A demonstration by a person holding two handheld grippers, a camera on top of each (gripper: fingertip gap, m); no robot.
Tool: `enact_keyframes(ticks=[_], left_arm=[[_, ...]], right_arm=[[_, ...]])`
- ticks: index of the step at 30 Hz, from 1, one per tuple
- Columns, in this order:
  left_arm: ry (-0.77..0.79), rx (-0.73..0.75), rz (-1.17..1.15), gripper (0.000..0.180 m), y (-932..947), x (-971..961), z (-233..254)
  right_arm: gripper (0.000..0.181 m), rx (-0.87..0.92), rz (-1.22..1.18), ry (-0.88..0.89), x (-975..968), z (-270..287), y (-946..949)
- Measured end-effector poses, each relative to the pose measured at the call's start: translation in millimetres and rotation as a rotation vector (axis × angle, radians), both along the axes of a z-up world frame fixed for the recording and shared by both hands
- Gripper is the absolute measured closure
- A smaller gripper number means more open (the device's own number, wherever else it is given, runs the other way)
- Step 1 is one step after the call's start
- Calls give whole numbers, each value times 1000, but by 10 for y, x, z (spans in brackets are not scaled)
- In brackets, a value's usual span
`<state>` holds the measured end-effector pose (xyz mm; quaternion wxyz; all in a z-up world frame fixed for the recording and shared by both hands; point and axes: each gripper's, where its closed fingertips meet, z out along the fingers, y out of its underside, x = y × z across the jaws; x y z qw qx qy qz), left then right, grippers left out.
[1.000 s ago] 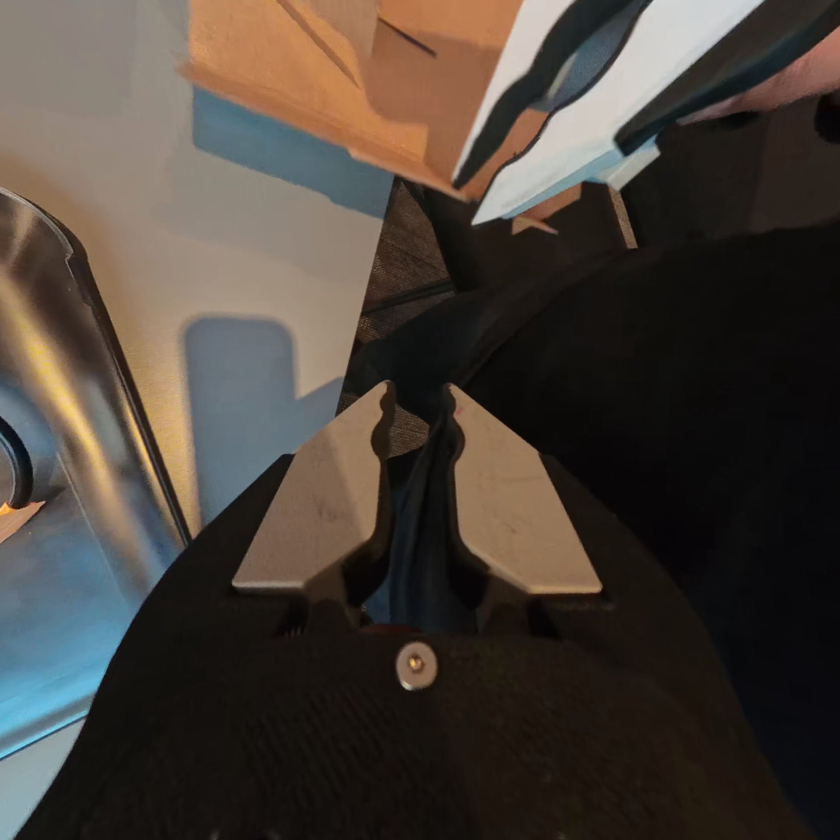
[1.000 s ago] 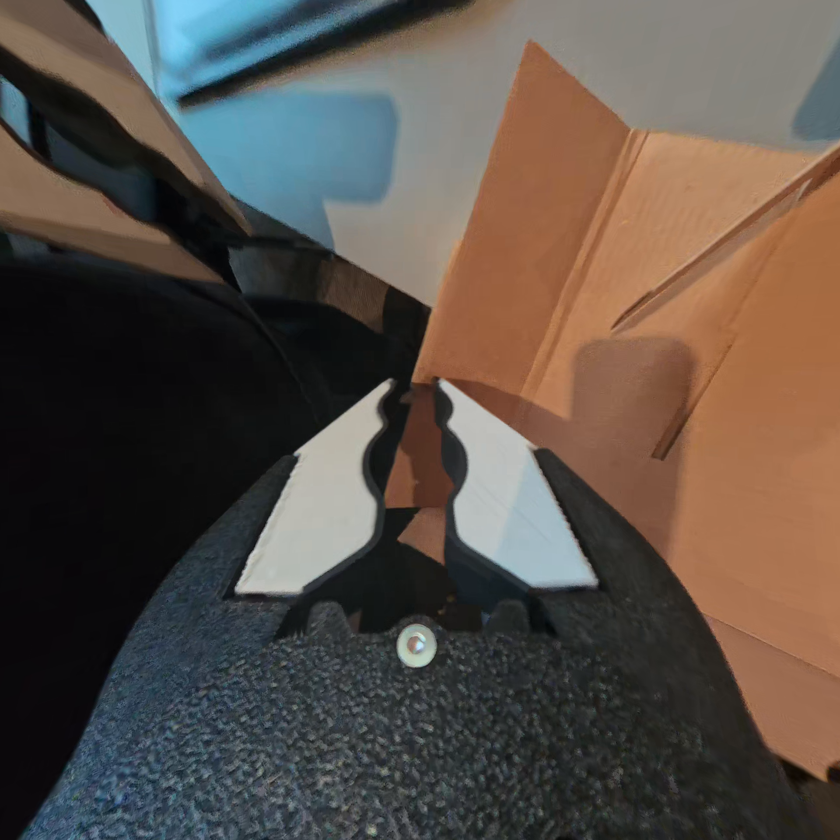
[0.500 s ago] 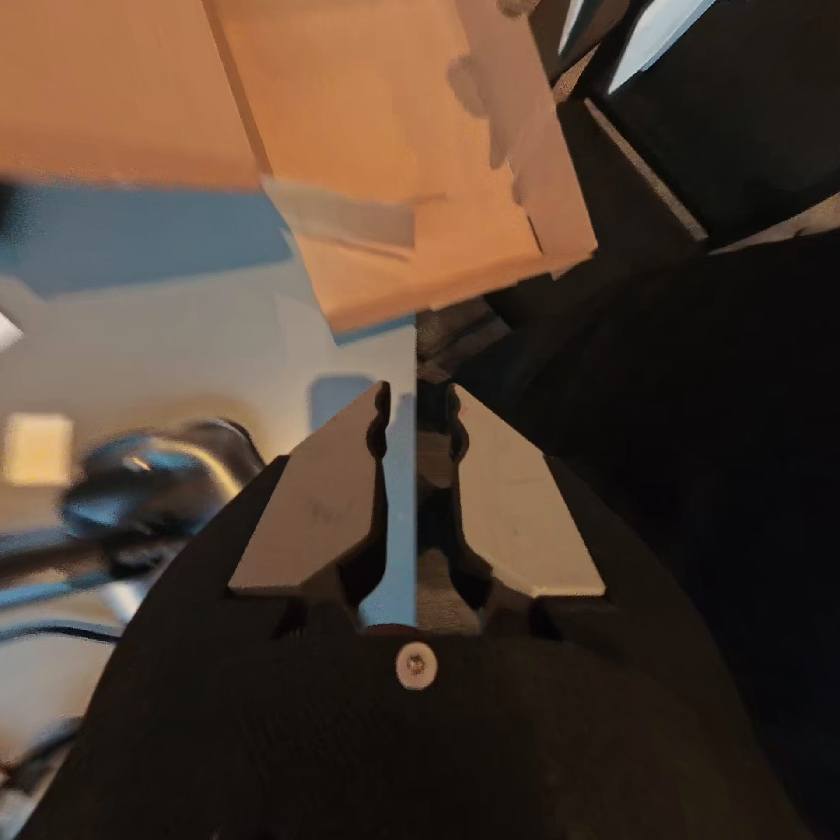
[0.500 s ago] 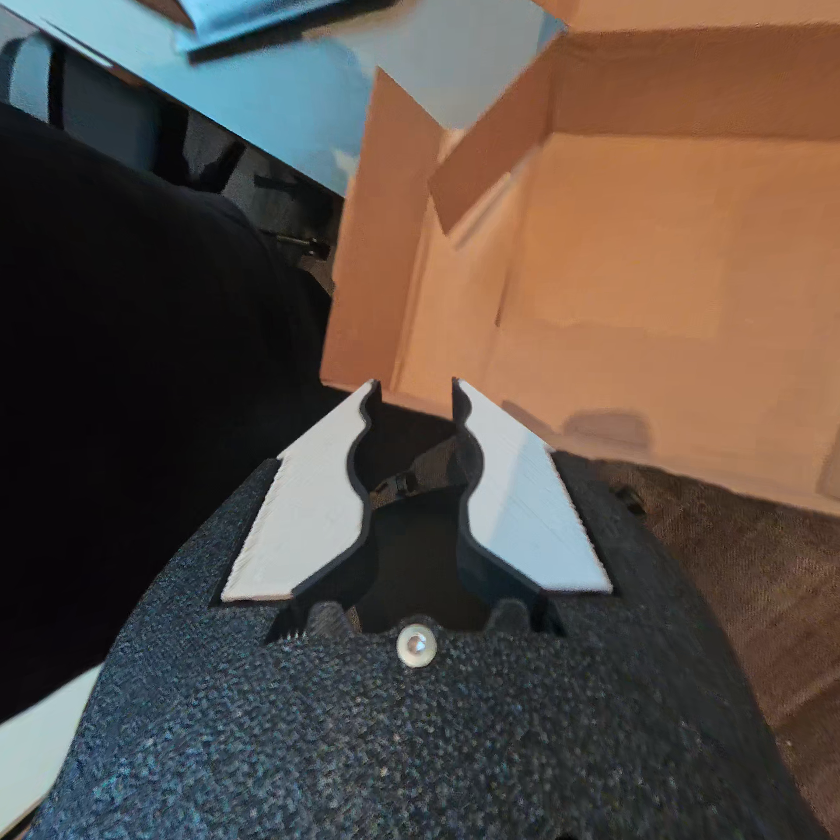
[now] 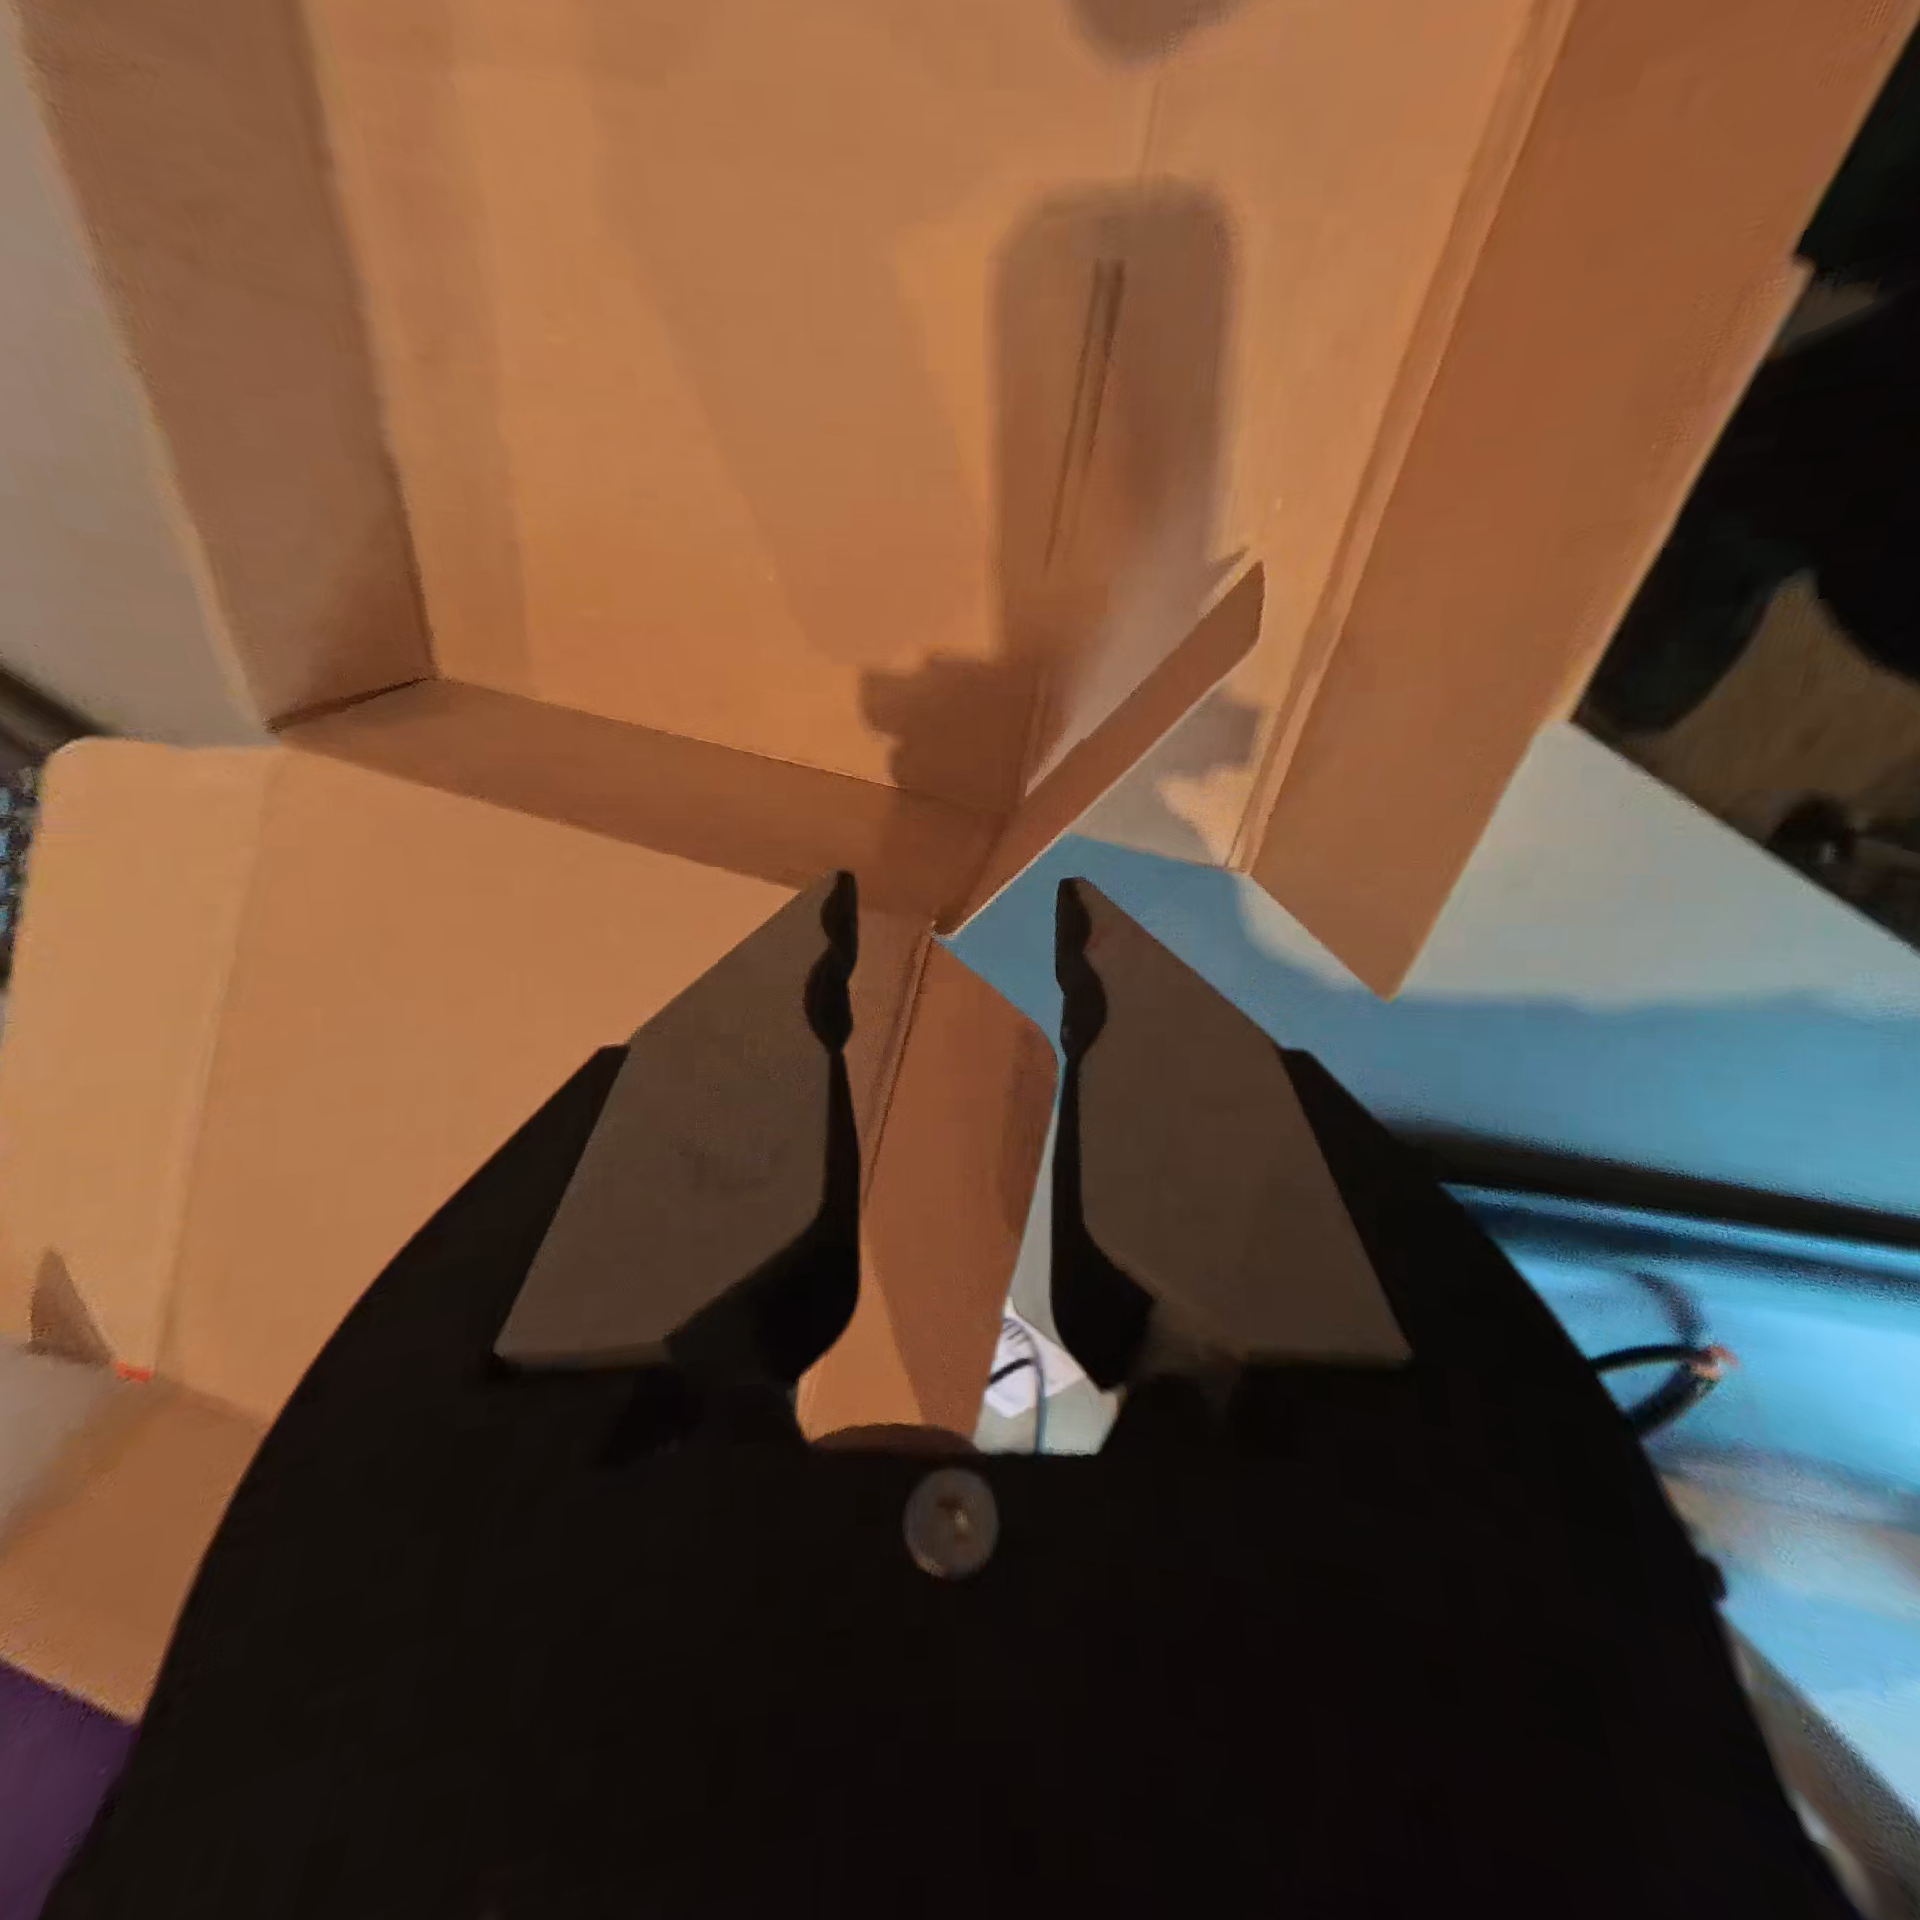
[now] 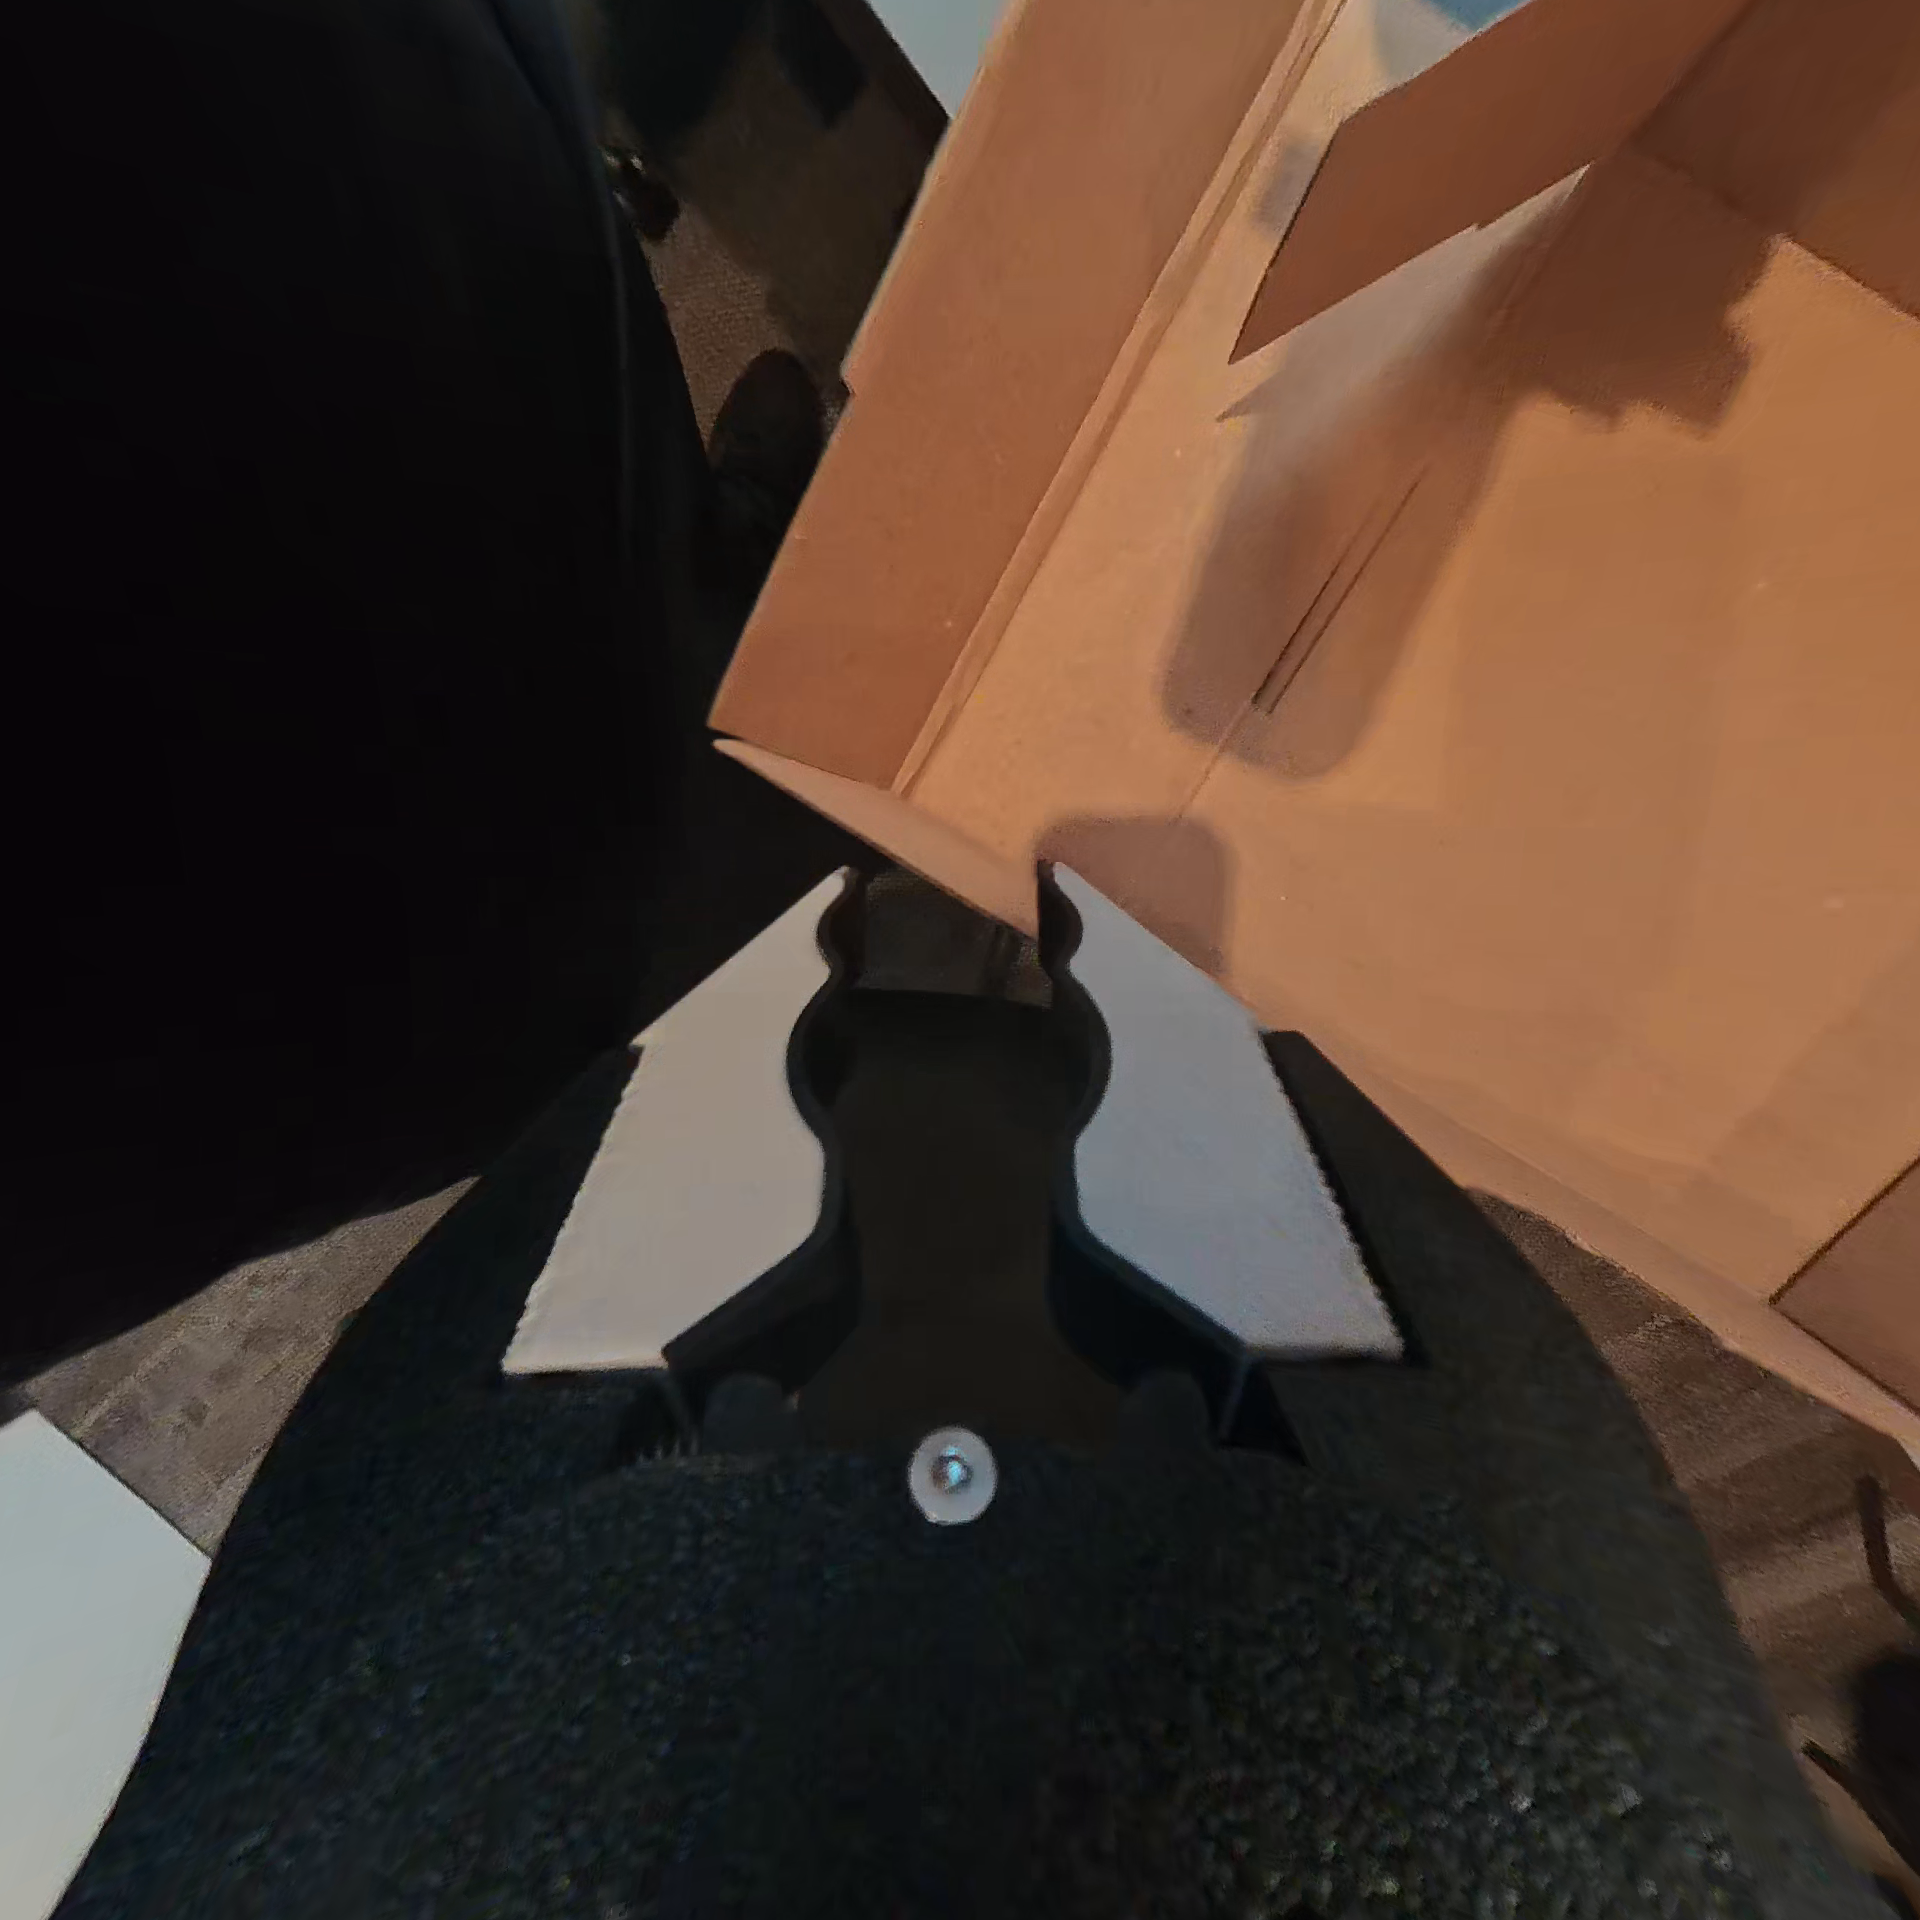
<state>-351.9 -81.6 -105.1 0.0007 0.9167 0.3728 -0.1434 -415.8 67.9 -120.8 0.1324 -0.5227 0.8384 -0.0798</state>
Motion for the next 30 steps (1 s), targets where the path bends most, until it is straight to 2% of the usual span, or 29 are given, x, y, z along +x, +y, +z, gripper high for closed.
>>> enact_keyframes(ticks=[3,6,9,17,19,24,25,27,28,30], left_arm=[[-124,10,-39,154,53,60,-238],[-240,10,35,162,12,152,-459],[-214,75,127,172,41,106,-532],[-179,158,281,174,-49,176,-548],[-172,165,289,174,-77,175,-555],[-175,156,308,173,-73,161,-586],[-165,145,307,173,-74,163,-592],[-108,124,321,154,-67,146,-537],[-57,149,336,151,-19,113,-450],[126,321,335,159,233,1,-96]], right_arm=[[151,10,5,25,-21,-141,-15],[153,45,-9,-3,-4,-211,-4],[156,77,-39,-46,2,-264,16],[155,125,-300,-222,13,-248,-159],[157,163,-313,-271,77,-242,-157],[156,209,-252,-268,63,-210,-152],[157,216,-234,-265,55,-203,-151],[157,222,-183,-238,71,-195,-143],[157,224,-158,-220,80,-193,-133],[158,231,-123,-199,111,-202,-120]])
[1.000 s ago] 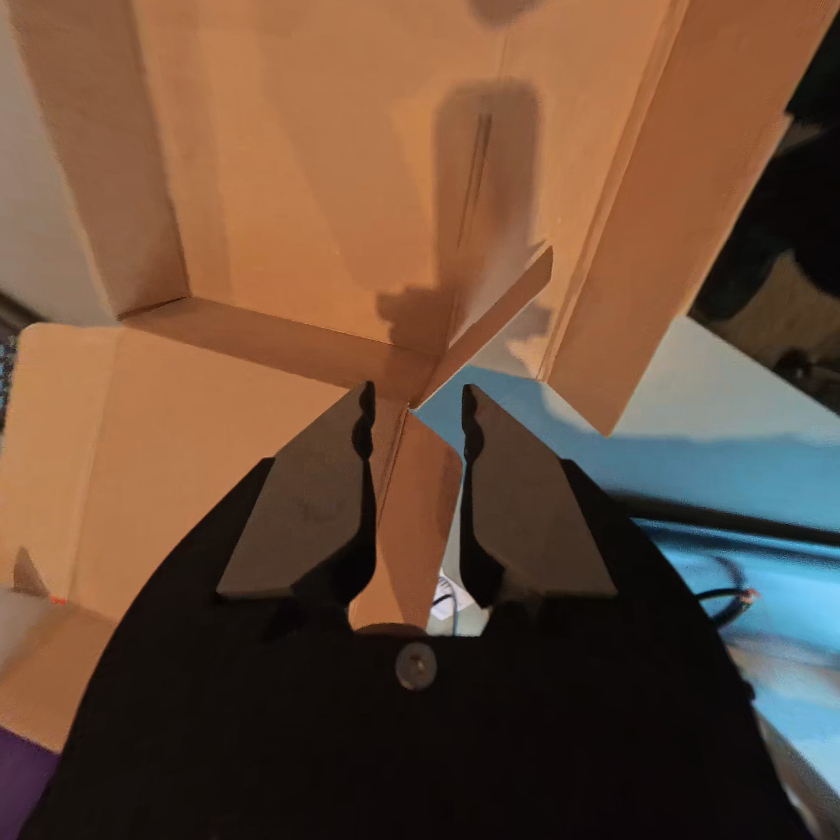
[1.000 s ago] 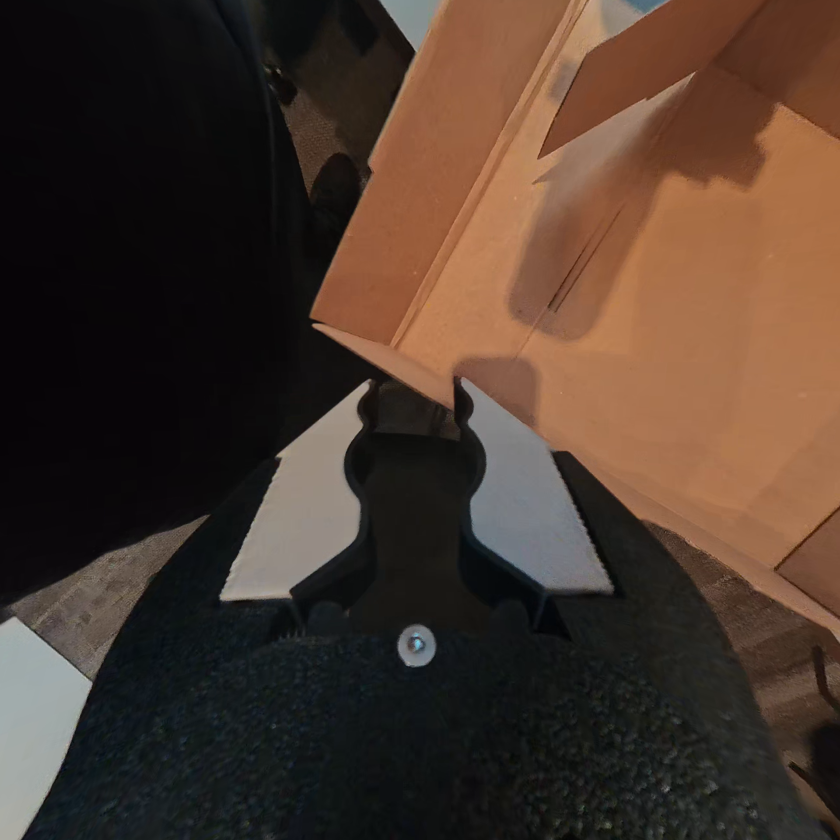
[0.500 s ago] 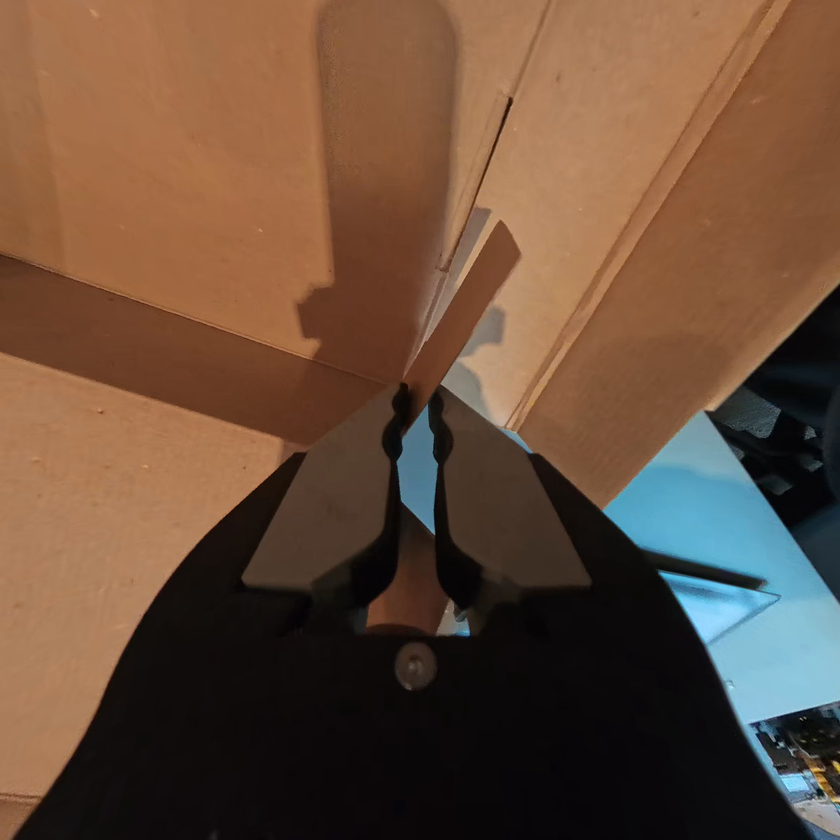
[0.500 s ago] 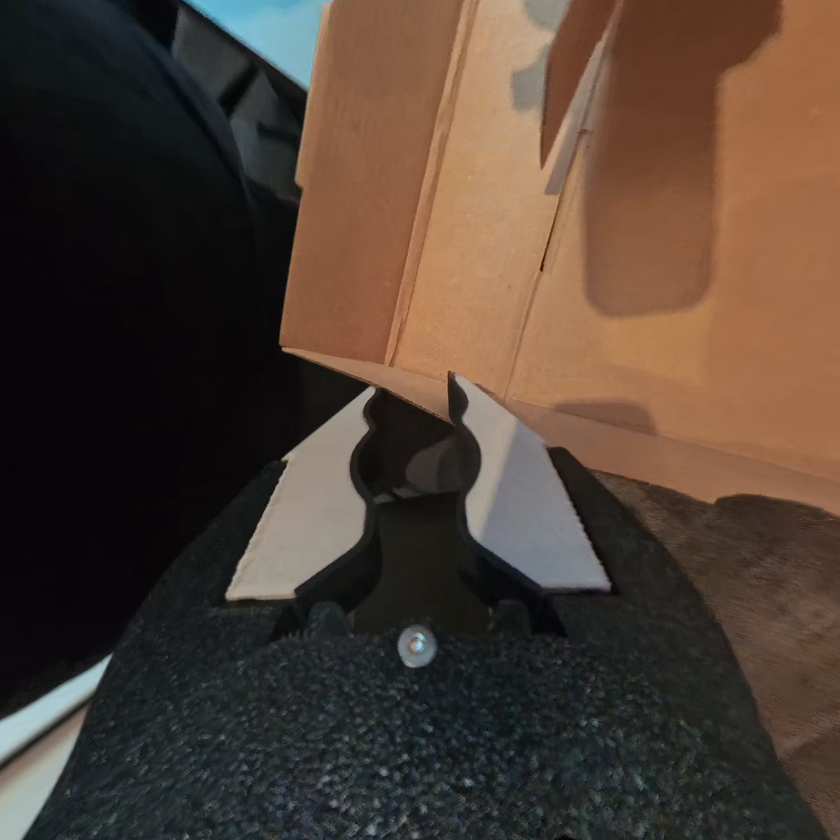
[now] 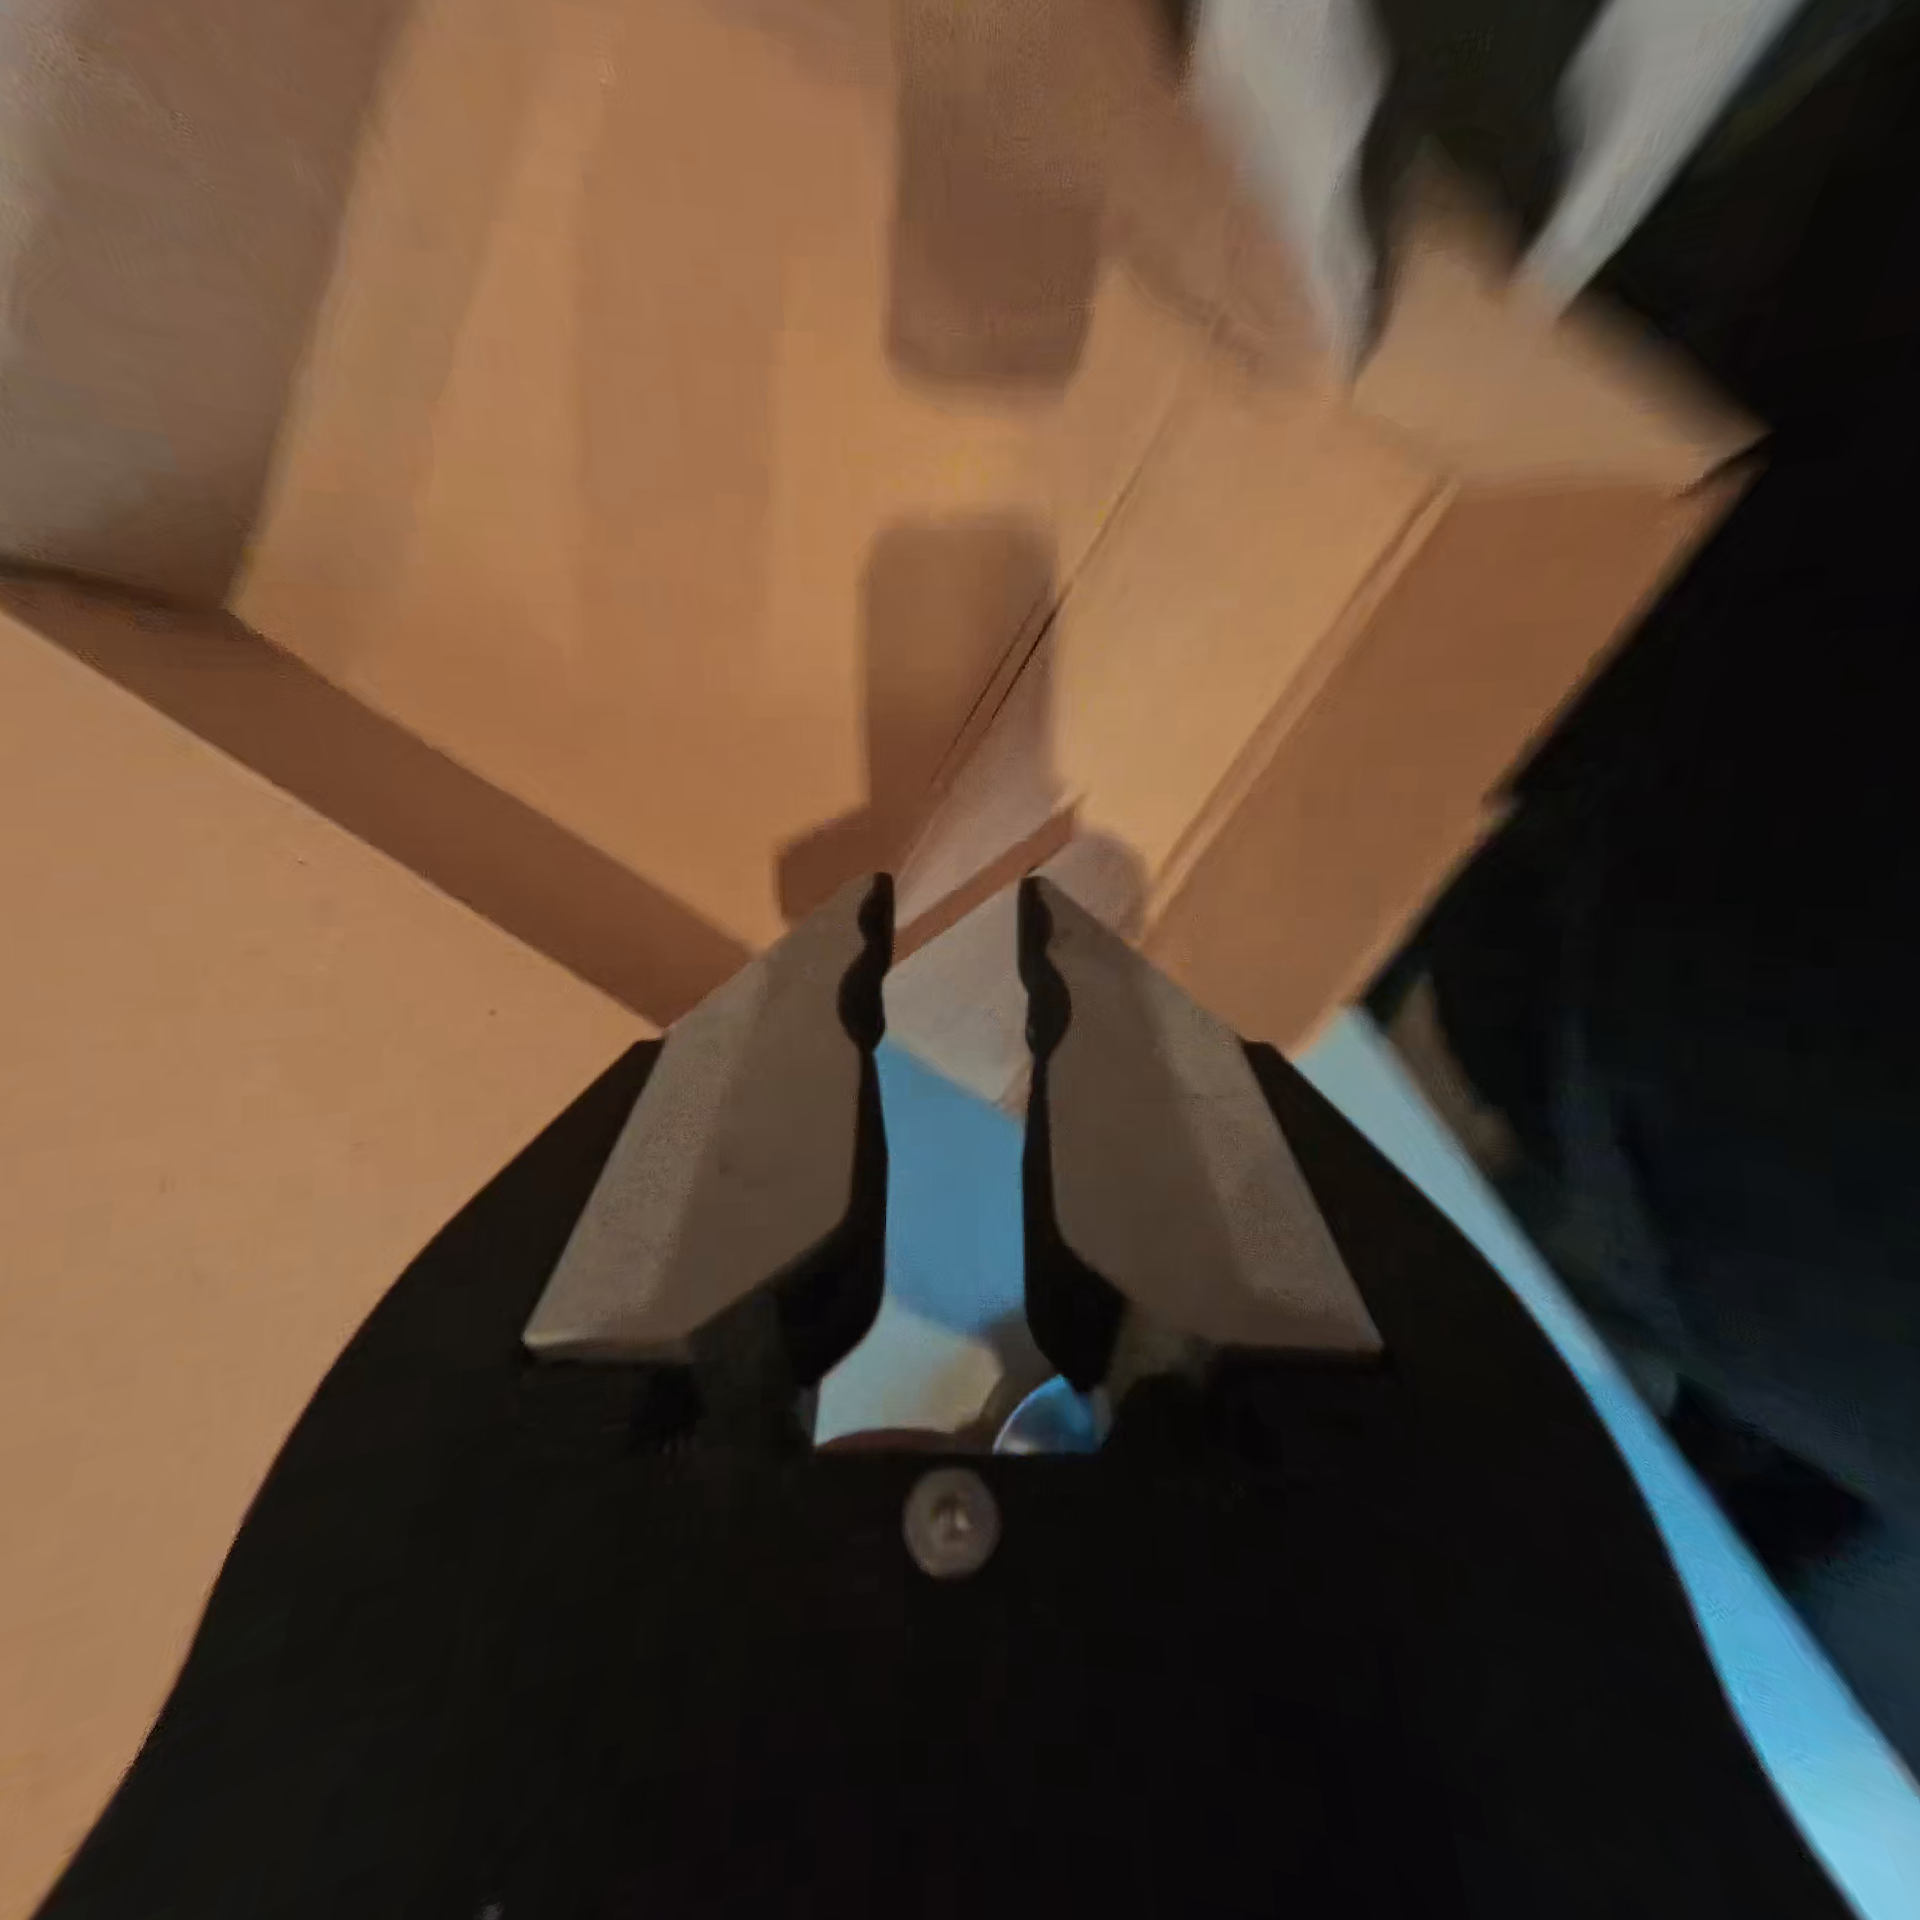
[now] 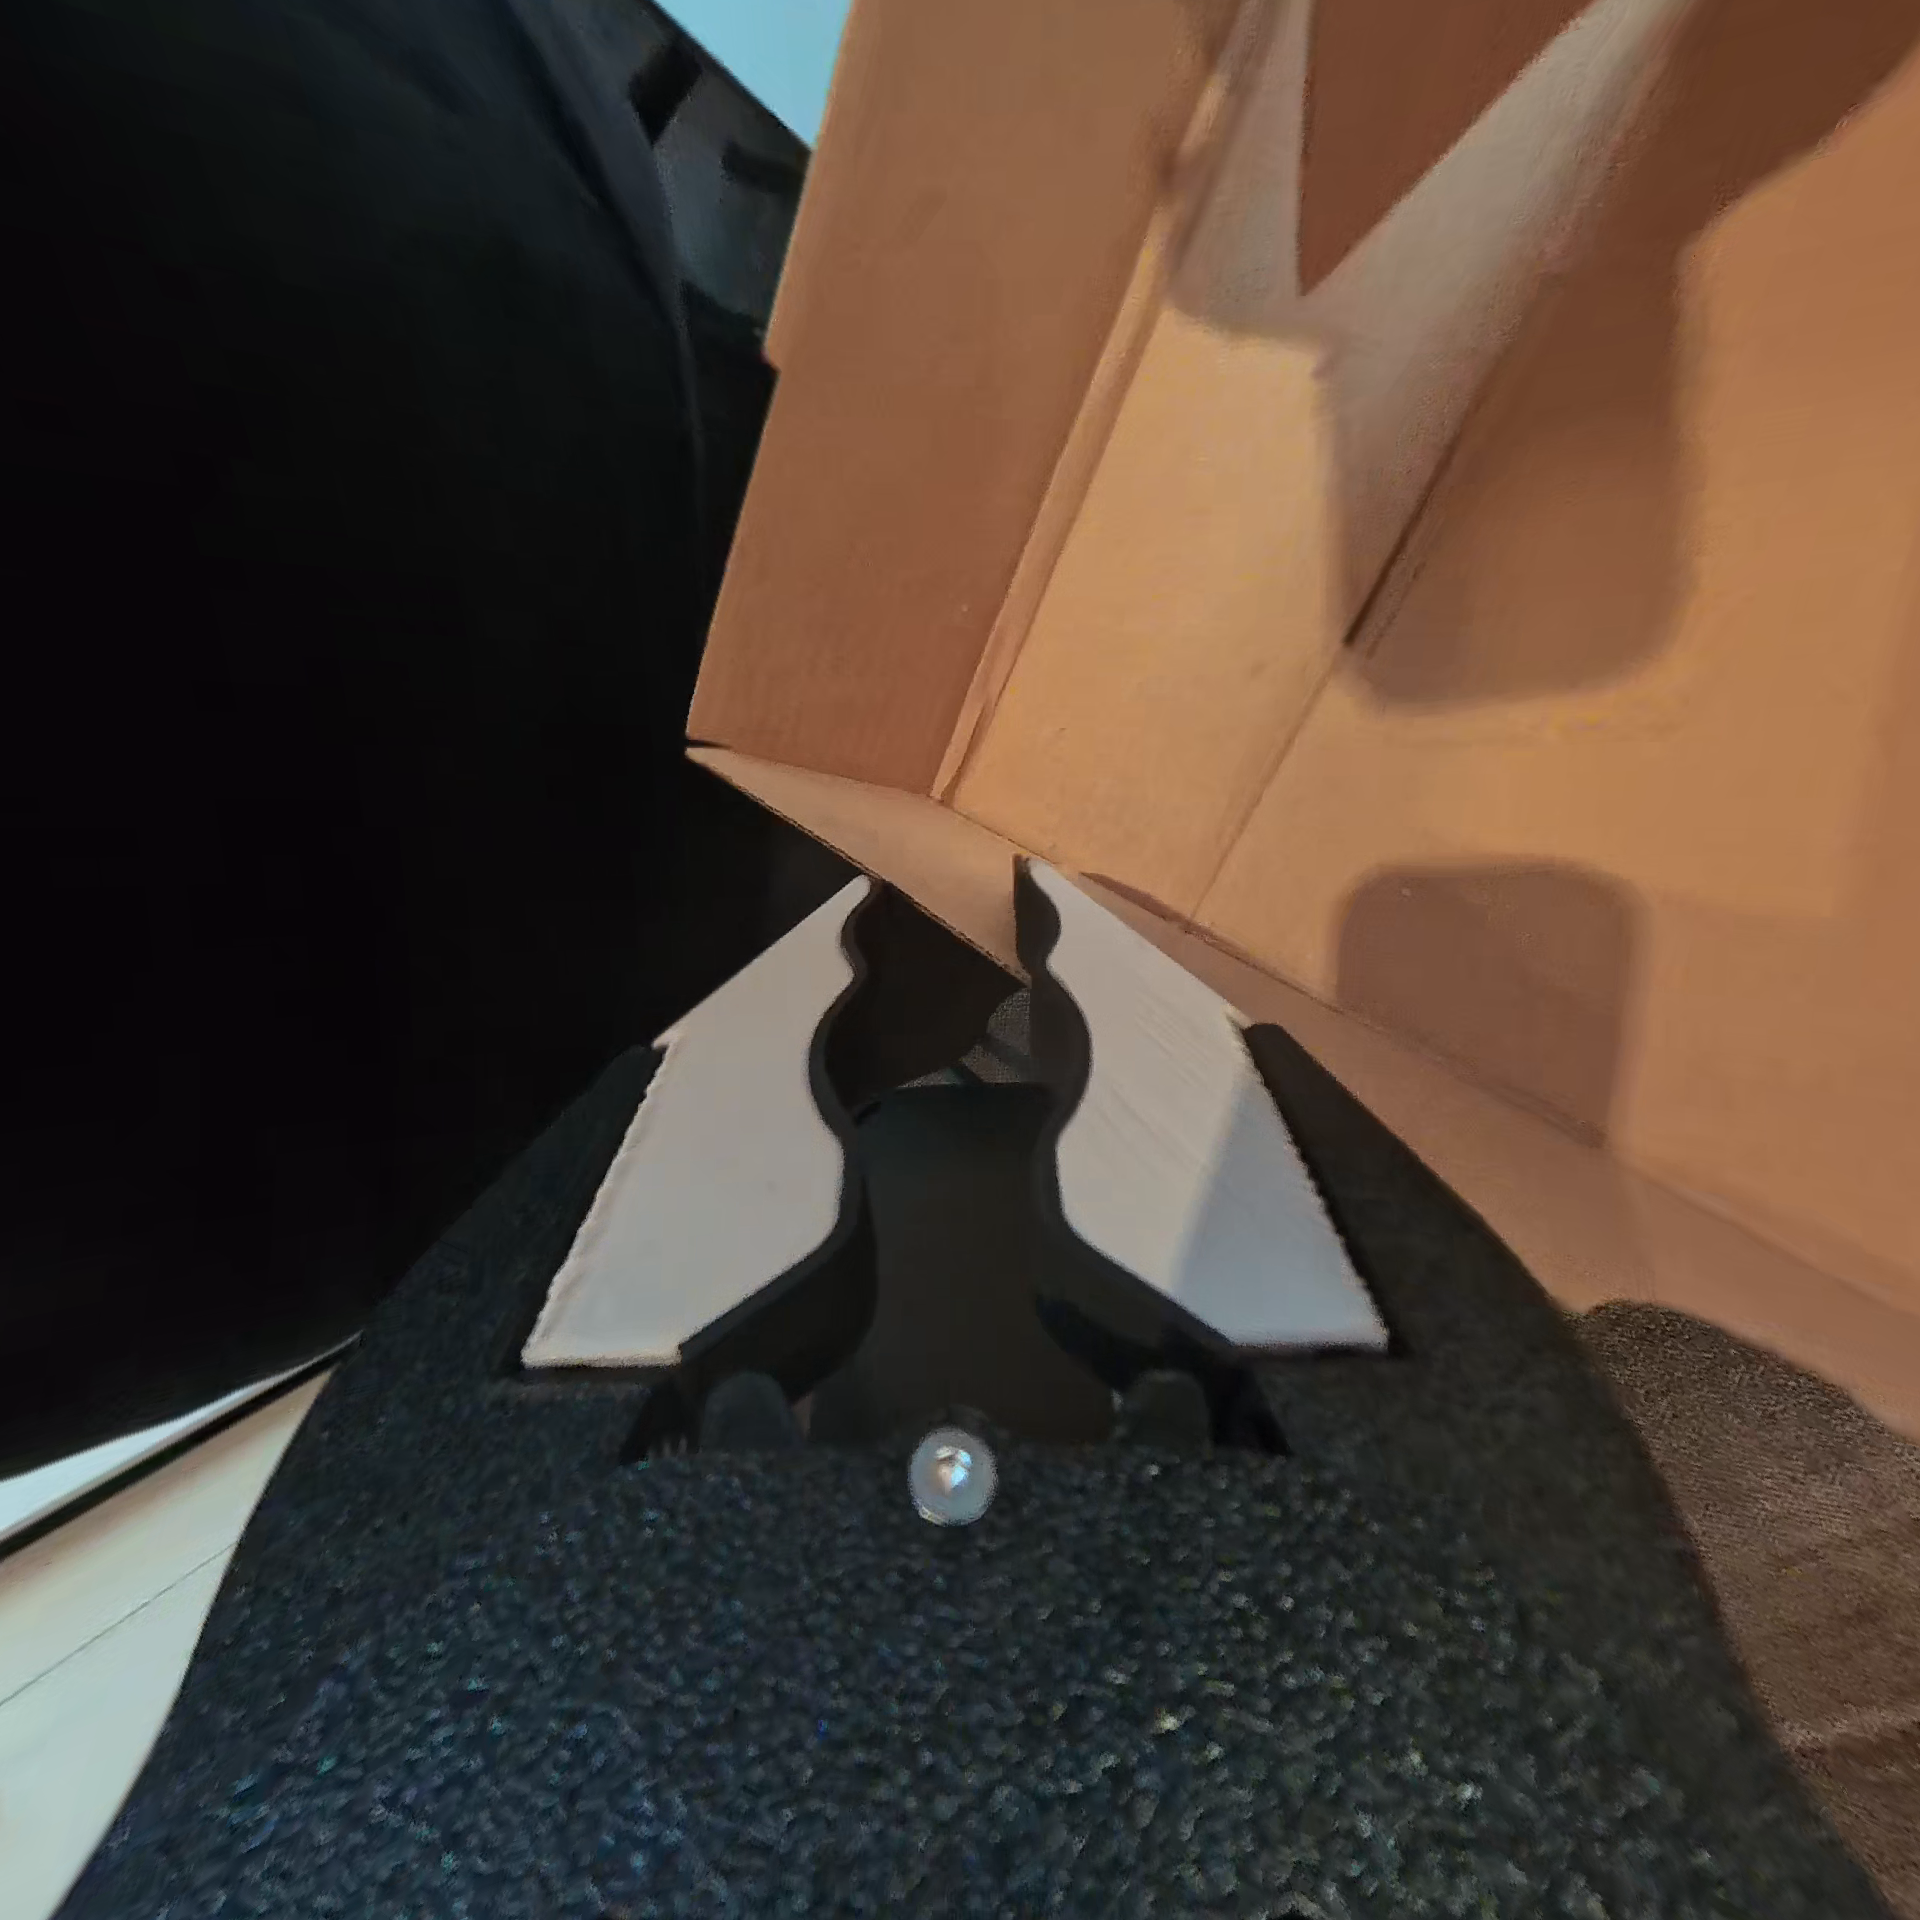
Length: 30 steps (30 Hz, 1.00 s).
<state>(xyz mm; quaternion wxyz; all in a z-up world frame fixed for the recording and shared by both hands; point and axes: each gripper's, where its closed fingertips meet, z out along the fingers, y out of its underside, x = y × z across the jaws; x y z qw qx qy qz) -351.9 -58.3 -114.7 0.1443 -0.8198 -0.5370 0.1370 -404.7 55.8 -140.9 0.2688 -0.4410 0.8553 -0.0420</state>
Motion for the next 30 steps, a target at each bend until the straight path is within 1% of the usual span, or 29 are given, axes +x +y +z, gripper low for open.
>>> enact_keyframes(ticks=[2,3,4,5,6,7,8,9,14,16,17,19,21,23,25,29,30], left_arm=[[216,106,-21,159,262,-15,422],[278,139,-57,159,413,34,546],[284,138,-111,160,547,116,540],[232,80,-158,160,611,219,422],[154,14,-193,152,630,320,240],[83,-12,-217,147,664,402,71],[42,-15,-220,146,700,441,-56],[38,-26,-199,144,693,420,-128],[115,33,-139,143,766,305,-160],[149,16,-130,153,741,282,-160],[160,15,-109,165,708,270,-146],[207,48,-72,171,669,247,-49],[243,62,-53,172,614,262,57],[271,58,-45,172,546,292,156],[282,47,-53,172,522,312,222],[271,27,-86,173,564,347,236],[269,24,-87,174,563,358,225]], right_arm=[[160,27,0,-21,45,10,1],[160,33,-7,-36,53,24,-11],[161,39,-23,-54,61,41,-40],[161,51,-43,-78,70,70,-69],[163,65,-63,-105,83,106,-100],[164,77,-77,-127,92,139,-128],[165,87,-82,-143,100,176,-144],[165,93,-83,-155,106,206,-163],[168,78,-100,-201,145,370,-265],[168,76,-107,-201,171,390,-281],[168,80,-109,-208,194,403,-276],[168,85,-125,-238,237,469,-291],[167,74,-140,-270,264,553,-318],[165,66,-157,-282,275,612,-354],[155,49,-149,-293,325,697,-374],[148,-31,-61,-185,372,629,-353],[150,-64,-39,-143,362,596,-367]])
